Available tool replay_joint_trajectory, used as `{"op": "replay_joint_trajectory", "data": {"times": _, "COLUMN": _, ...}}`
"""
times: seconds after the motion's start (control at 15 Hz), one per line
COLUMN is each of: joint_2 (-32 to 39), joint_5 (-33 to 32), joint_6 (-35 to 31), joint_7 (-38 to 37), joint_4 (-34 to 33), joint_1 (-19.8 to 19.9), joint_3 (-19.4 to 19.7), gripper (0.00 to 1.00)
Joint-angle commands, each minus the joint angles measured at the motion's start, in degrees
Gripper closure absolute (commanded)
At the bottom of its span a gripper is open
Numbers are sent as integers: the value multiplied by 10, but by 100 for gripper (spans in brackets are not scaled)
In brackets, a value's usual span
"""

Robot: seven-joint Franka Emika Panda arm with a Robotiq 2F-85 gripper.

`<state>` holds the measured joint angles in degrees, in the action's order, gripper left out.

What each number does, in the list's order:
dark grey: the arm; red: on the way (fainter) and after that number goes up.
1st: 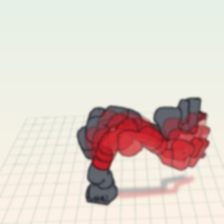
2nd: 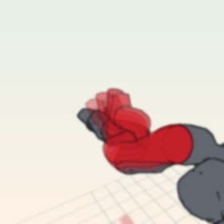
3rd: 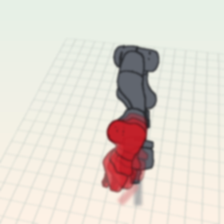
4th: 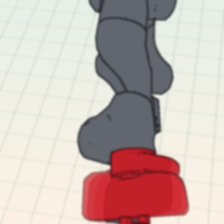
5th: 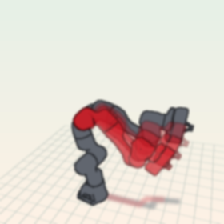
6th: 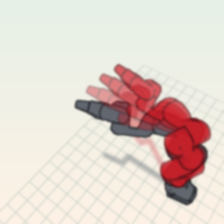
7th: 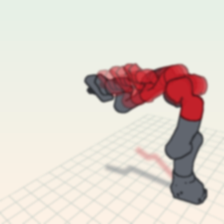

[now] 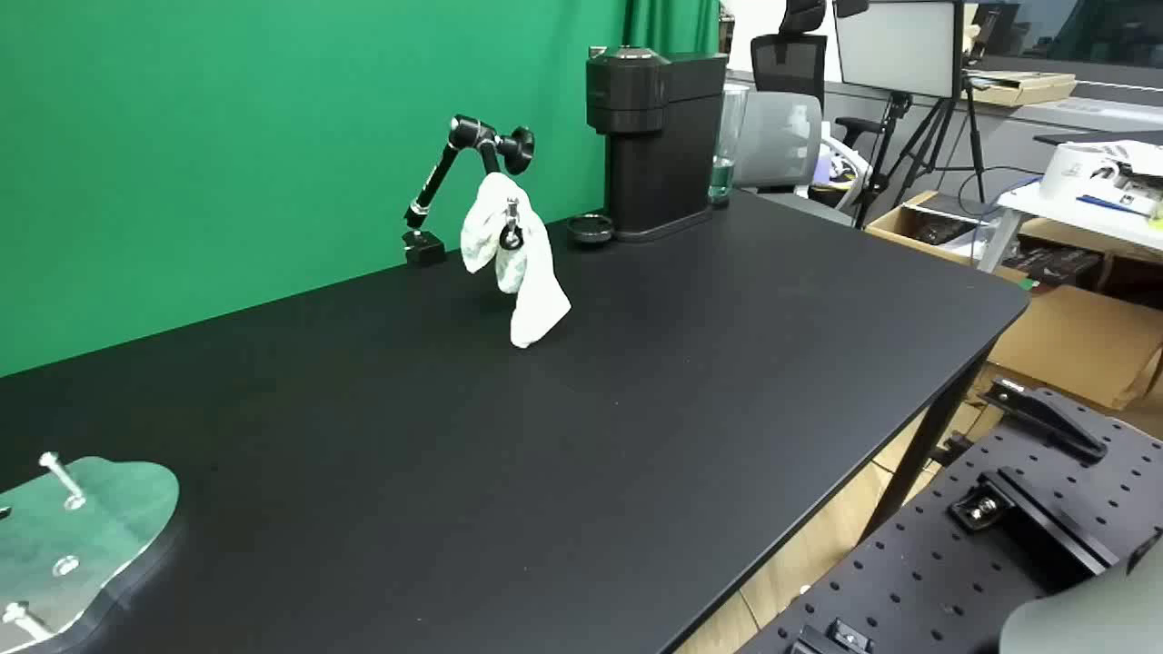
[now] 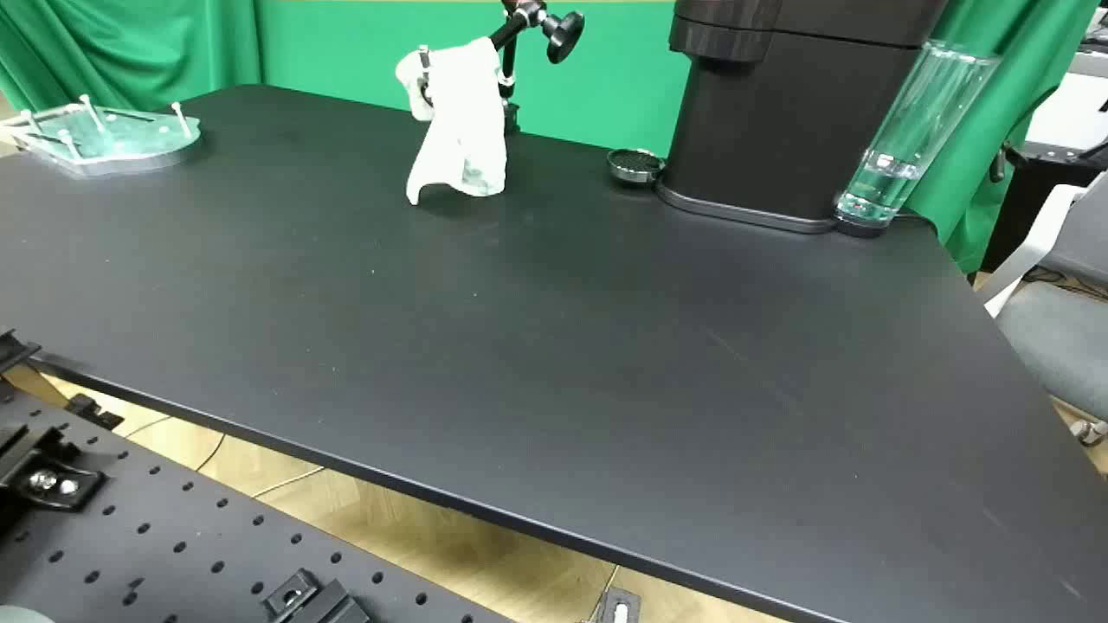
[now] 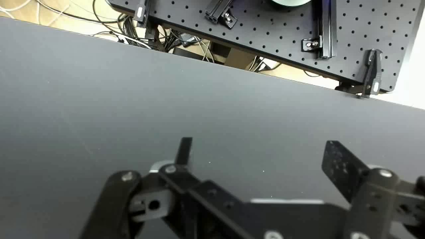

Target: Remove the white cloth from the black stand

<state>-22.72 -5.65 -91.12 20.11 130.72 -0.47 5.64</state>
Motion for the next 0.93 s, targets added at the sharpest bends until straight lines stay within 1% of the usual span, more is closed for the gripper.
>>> {"op": "replay_joint_trajectory", "data": {"times": 0.0, "joint_2": 0, "joint_5": 0, "joint_6": 0, "joint_7": 0, "joint_4": -1, "joint_1": 1, "joint_3": -1, "gripper": 0}}
{"op": "replay_joint_trajectory", "data": {"times": 0.73, "joint_2": 0, "joint_5": 0, "joint_6": -1, "joint_7": 0, "joint_4": -1, "joint_1": 1, "joint_3": -1, "gripper": 0}}
{"op": "replay_joint_trajectory", "data": {"times": 0.8, "joint_2": 9, "joint_5": -14, "joint_6": -23, "joint_7": -13, "joint_4": 0, "joint_1": 4, "joint_3": -5, "gripper": 0}}
{"op": "replay_joint_trajectory", "data": {"times": 0.87, "joint_2": 22, "joint_5": -22, "joint_6": -45, "joint_7": -7, "joint_4": -3, "joint_1": 3, "joint_3": -5, "gripper": 0}}
